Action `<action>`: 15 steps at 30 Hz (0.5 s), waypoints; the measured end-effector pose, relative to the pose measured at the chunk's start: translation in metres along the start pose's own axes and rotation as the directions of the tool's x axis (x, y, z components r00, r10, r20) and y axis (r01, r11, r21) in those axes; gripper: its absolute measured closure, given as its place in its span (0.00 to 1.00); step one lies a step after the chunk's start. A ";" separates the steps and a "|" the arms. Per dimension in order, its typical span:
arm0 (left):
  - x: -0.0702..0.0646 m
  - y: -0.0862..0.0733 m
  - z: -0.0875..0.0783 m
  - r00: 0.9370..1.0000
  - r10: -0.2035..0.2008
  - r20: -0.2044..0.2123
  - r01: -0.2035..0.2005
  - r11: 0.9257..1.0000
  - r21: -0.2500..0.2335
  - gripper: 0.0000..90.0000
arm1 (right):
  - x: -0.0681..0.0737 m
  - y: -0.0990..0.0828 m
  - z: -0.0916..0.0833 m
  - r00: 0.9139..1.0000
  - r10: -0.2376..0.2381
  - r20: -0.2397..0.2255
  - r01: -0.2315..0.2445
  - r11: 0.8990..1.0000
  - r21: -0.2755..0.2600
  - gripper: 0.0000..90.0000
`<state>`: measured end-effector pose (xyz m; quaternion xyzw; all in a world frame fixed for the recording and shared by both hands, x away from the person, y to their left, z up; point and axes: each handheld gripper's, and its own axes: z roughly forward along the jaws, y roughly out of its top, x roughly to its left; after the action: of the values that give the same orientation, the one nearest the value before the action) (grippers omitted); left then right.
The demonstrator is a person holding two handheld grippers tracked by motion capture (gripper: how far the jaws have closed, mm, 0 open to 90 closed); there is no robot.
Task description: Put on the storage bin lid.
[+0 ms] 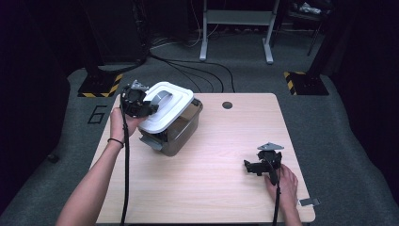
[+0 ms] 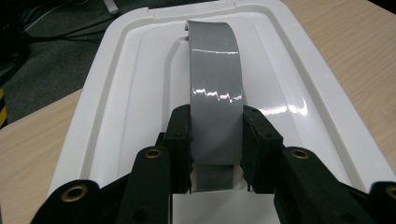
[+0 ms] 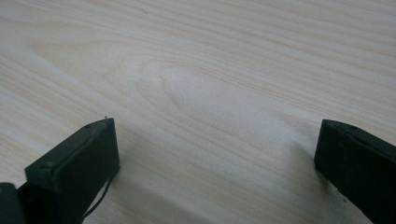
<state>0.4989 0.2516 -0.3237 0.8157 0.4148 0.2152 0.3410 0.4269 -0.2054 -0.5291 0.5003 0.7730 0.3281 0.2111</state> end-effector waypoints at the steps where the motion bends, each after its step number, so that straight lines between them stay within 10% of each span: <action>1: -0.002 0.000 0.004 1.000 0.001 0.006 -0.001 1.000 0.004 0.75 | 0.000 0.000 0.000 1.000 0.000 0.000 0.000 1.000 0.000 0.00; 15: -0.012 -0.004 0.025 1.000 0.002 0.016 -0.003 0.999 0.041 0.75 | 0.000 0.000 0.000 1.000 0.000 0.000 0.000 1.000 0.000 0.00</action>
<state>0.5061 0.2344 -0.3449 0.8247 0.4153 0.2008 0.3273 0.4269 -0.2054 -0.5291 0.5002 0.7731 0.3281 0.2111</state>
